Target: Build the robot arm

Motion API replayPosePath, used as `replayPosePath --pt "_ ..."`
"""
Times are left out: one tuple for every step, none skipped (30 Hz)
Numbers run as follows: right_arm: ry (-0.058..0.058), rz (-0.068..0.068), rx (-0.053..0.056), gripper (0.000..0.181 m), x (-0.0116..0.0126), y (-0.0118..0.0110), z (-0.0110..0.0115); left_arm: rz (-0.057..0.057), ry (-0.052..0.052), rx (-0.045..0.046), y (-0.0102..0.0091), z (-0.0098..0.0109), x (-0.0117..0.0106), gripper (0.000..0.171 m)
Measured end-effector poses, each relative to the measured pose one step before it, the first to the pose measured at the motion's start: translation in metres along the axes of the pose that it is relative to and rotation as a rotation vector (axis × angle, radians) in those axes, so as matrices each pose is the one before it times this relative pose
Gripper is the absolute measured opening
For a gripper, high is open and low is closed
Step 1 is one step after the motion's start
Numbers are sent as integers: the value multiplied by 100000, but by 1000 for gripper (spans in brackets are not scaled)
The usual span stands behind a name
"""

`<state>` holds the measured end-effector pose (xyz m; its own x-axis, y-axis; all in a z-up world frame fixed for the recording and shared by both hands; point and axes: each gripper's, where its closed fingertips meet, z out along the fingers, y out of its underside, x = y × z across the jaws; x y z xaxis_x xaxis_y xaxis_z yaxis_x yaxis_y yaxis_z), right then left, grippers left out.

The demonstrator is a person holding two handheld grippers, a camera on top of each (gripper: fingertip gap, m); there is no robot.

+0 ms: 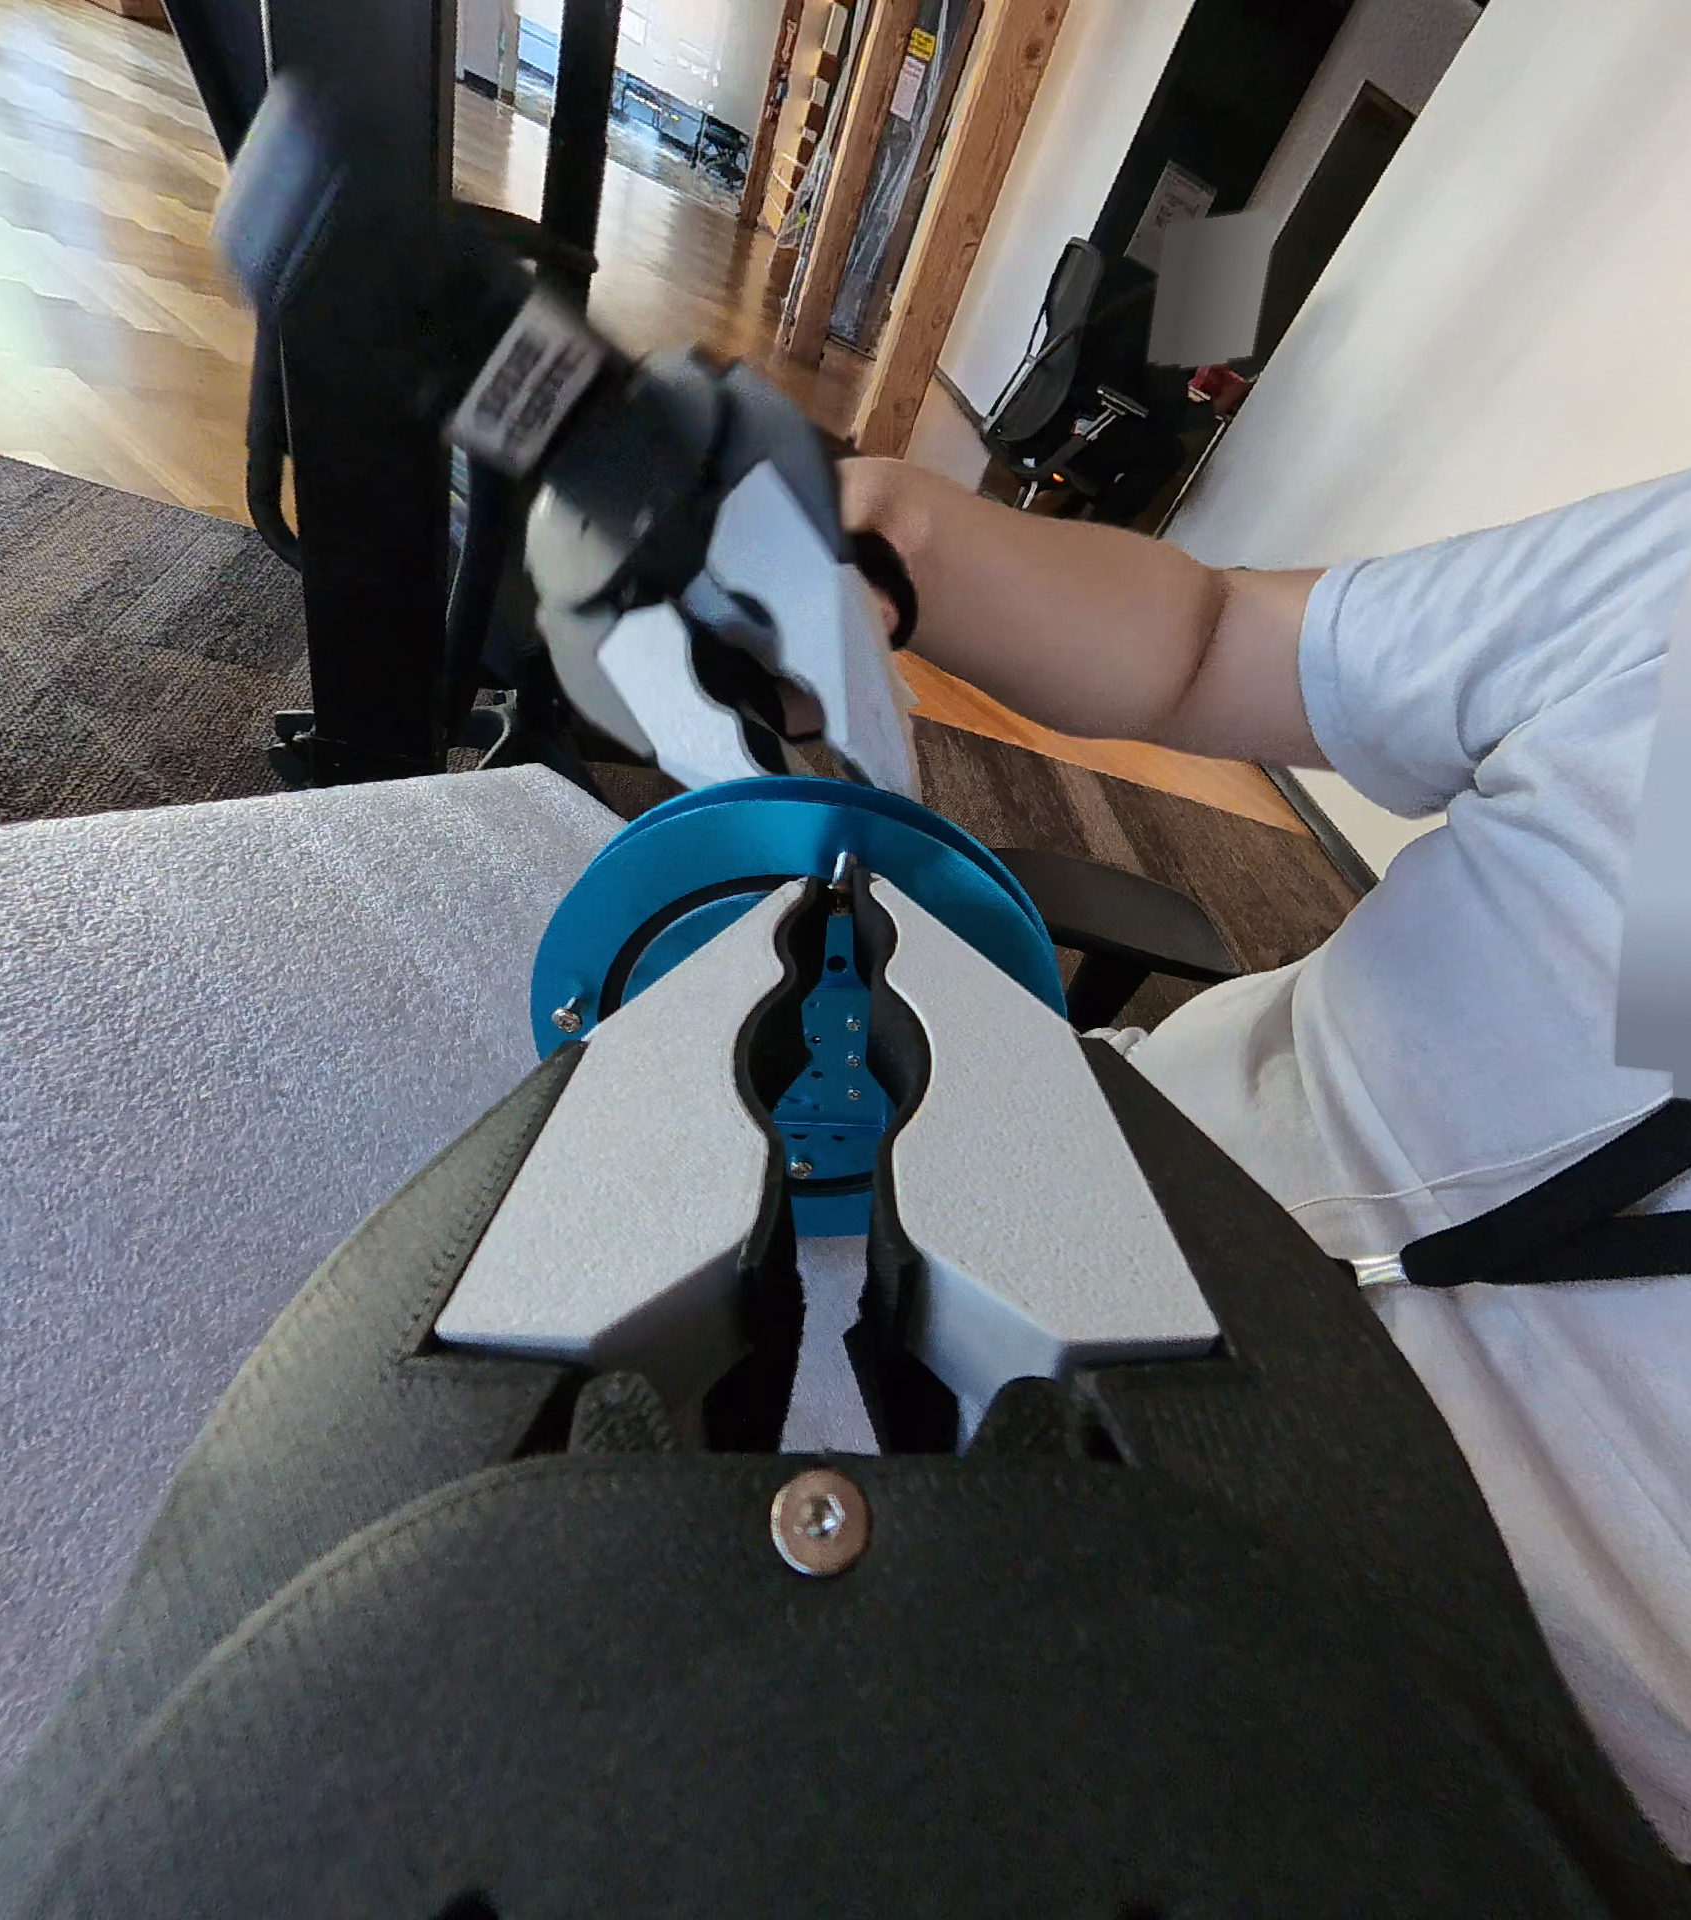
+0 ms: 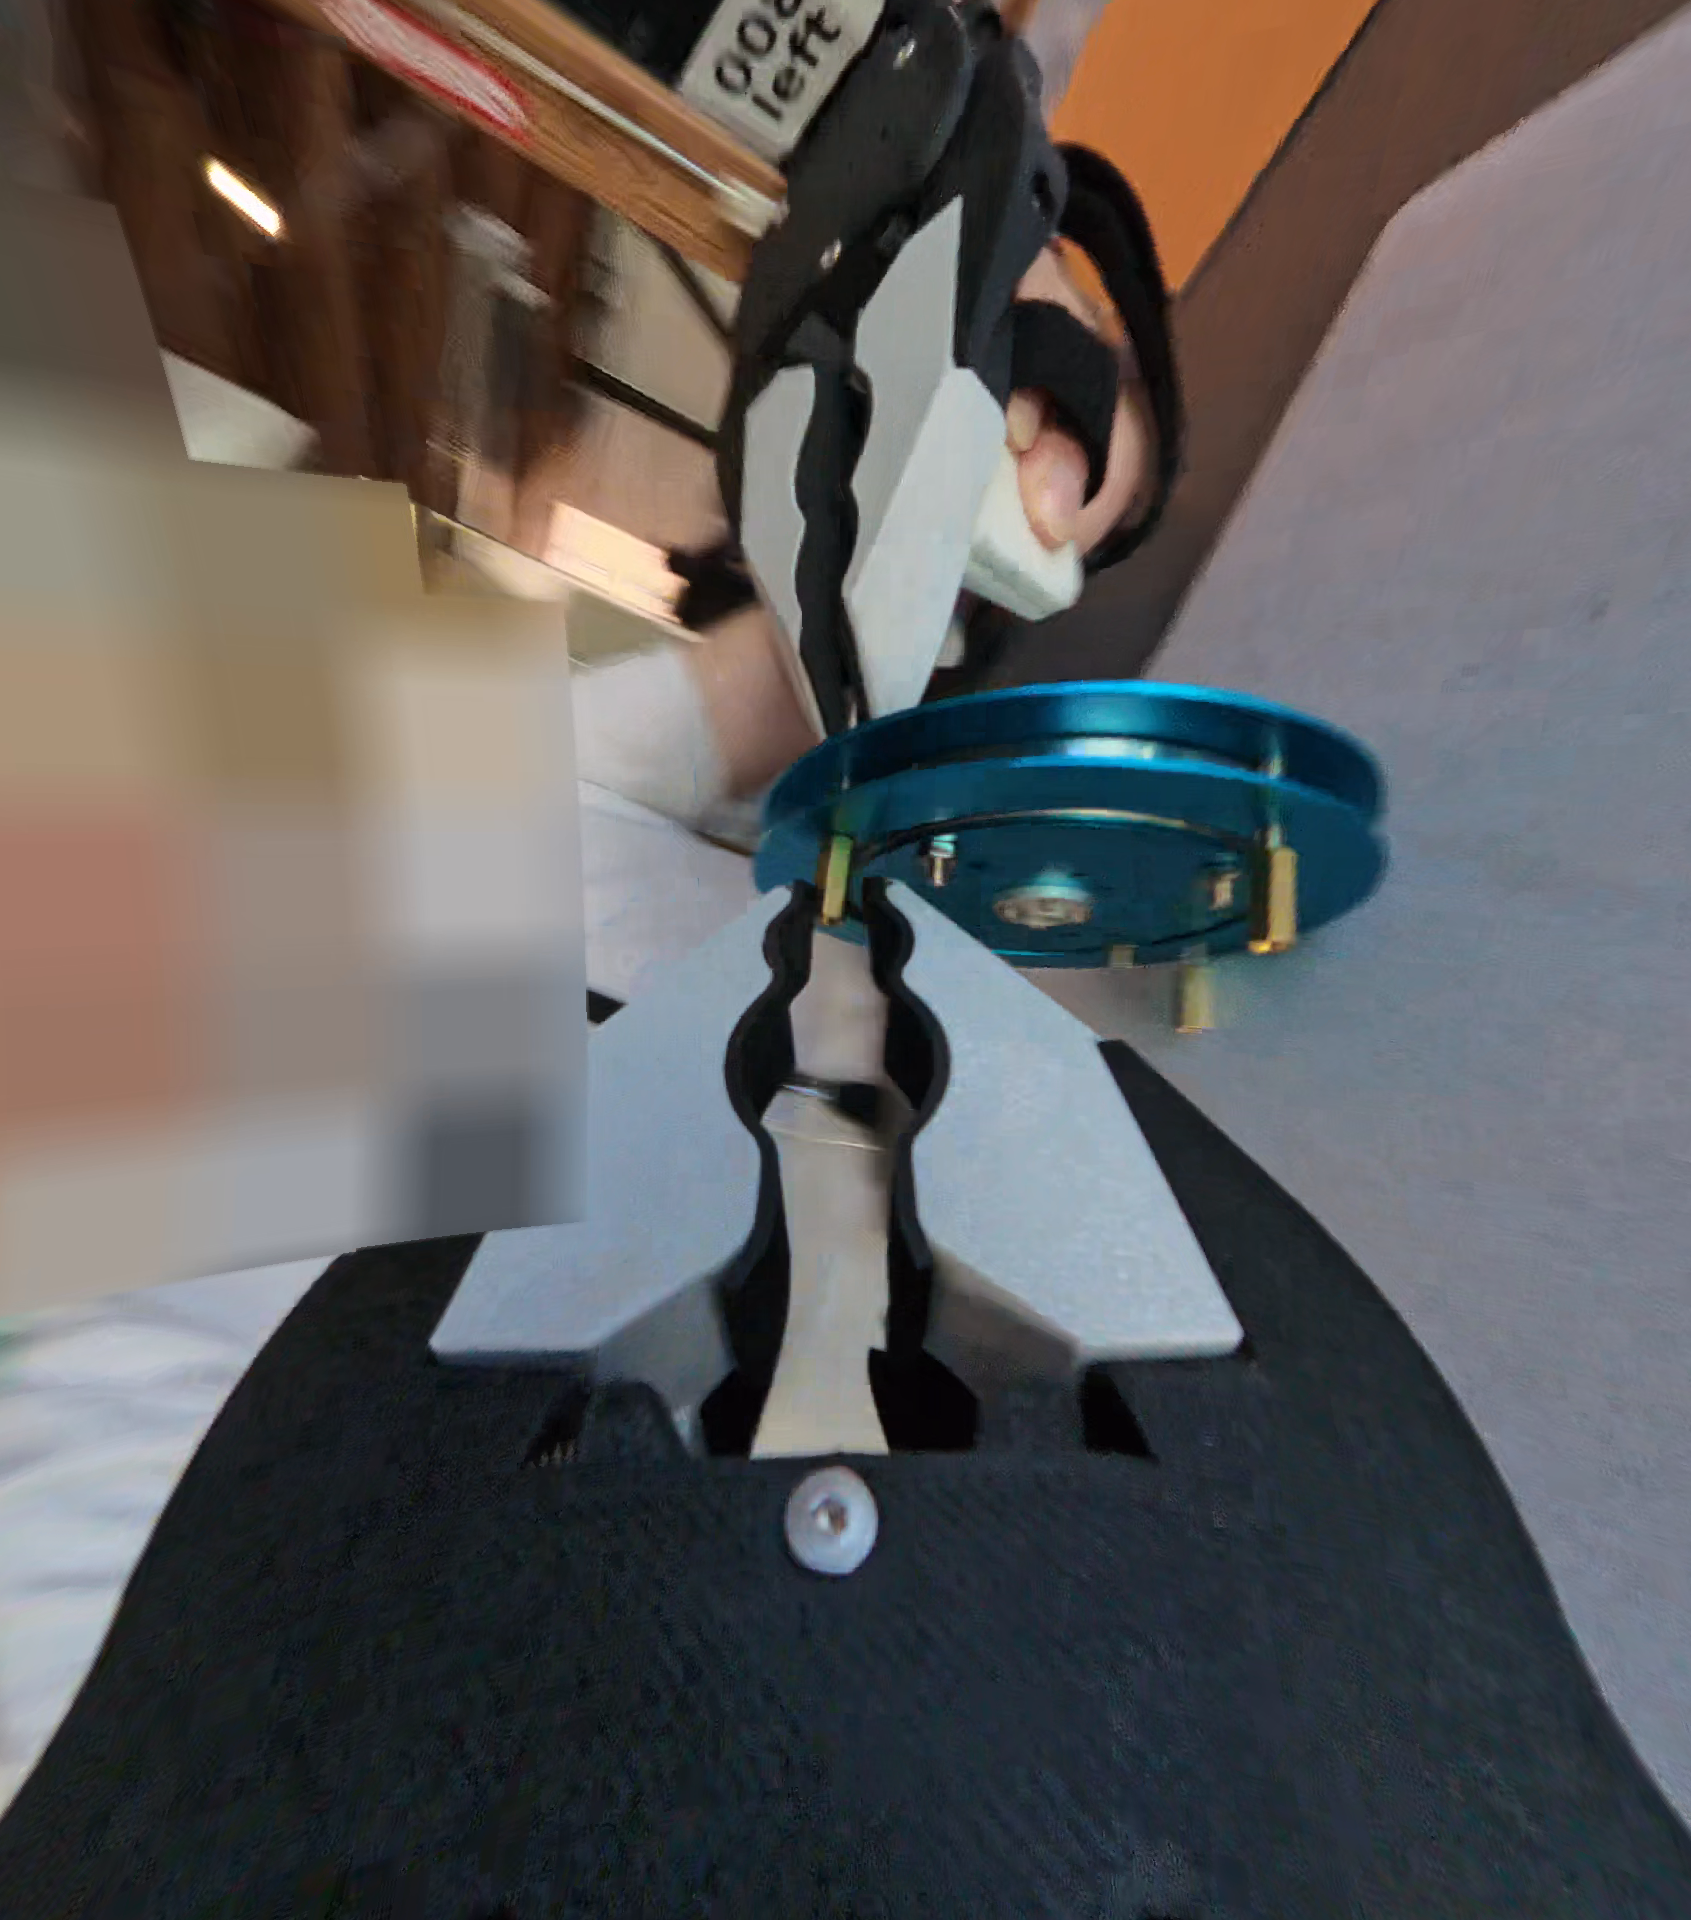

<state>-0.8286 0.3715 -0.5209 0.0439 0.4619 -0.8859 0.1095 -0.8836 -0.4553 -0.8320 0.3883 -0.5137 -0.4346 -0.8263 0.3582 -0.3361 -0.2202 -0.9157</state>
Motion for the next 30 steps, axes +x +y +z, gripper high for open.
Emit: replayPosePath --pt "16030 -17431 -2628 15 676 25 -319 -470 -574 150 -24 13 -109 3" --pt "16547 -17150 -2093 25 594 -34 -349 -824 -659 323 -17 -28 -156 4" --pt "13449 -14773 -1131 38 179 -139 -284 -1291 -146 519 -51 -42 -105 4" --pt "10185 -13769 -1802 35 -66 -131 -224 -1606 322 411 -8 -21 -33 4" --pt "8653 -12185 -2614 34 -27 -52 -97 -1281 421 327 -8 16 6 4" --pt "8045 -9175 -2583 29 178 -43 -6 -949 404 231 5 41 21 4" --pt "7723 -5480 -3182 25 500 65 92 -848 766 -86 7 74 68 4" --pt "3109 -3101 -2775 22 25 65 258 -649 656 -207 3 102 59 4" --pt "-1023 -1116 -902 16 -498 -157 336 -562 290 -226 2 137 53 3" --pt "1187 -240 336 12 -51 -324 198 -637 271 -635 47 161 75 4" --pt "1889 -960 -847 9 158 -112 62 -751 -51 -504 20 96 40 4" --pt "1916 -14 -1681 7 208 32 37 -375 -691 -339 -17 4 -52 4" --pt "1564 1583 -1217 6 162 -36 68 -441 -924 -198 -36 -60 -107 4" --pt "1876 1323 -1126 6 144 -38 102 -809 -842 227 -68 -92 -152 4" --pt "2207 -253 -836 5 102 -46 74 -941 -193 456 -55 -88 -101 4" --pt "2091 -865 -839 4 44 -38 48 -1321 548 569 -14 -81 -32 4" --pt "1172 -325 -612 4 -24 -32 43 -1849 1176 486 -6 -80 35 4" --pt "309 462 -110 4 -56 -65 32 -1701 1361 263 22 -99 75 4" --pt "-263 883 329 4 -61 -79 26 -1169 265 -305 88 -142 -55 13" --pt "-623 371 323 4 -78 -12 25 -681 -1076 -472 113 -222 -217 22" --pt "-331 315 300 4 6 12 -5 -478 -846 572 -33 -288 -171 25" --pt "-72 312 129 4 37 30 -12 -593 199 1718 -172 -313 -14 23" --pt "170 -54 114 4 61 26 -1 -974 936 1905 -218 -254 76 21" --pt "168 -334 159 4 39 9 19 -1041 1294 1415 -165 -142 104 18" --pt "-96 -39 132 4 9 -10 21 -831 672 564 -53 -8 21 17" --pt "-346 119 172 4 -15 -45 33 -149 -374 -407 63 102 -97 16" --pt "-465 -51 195 4 -28 -45 29 667 -554 -351 55 184 -58 16" --pt "-246 -49 115 4 -5 -33 35 1275 168 -41 -3 191 87 11" --pt "625 -39 -342 4 150 43 14 1284 657 302 -68 154 192 4" --pt "563 -327 -688 4 148 146 0 1182 -1041 -207 -21 88 -60 4"
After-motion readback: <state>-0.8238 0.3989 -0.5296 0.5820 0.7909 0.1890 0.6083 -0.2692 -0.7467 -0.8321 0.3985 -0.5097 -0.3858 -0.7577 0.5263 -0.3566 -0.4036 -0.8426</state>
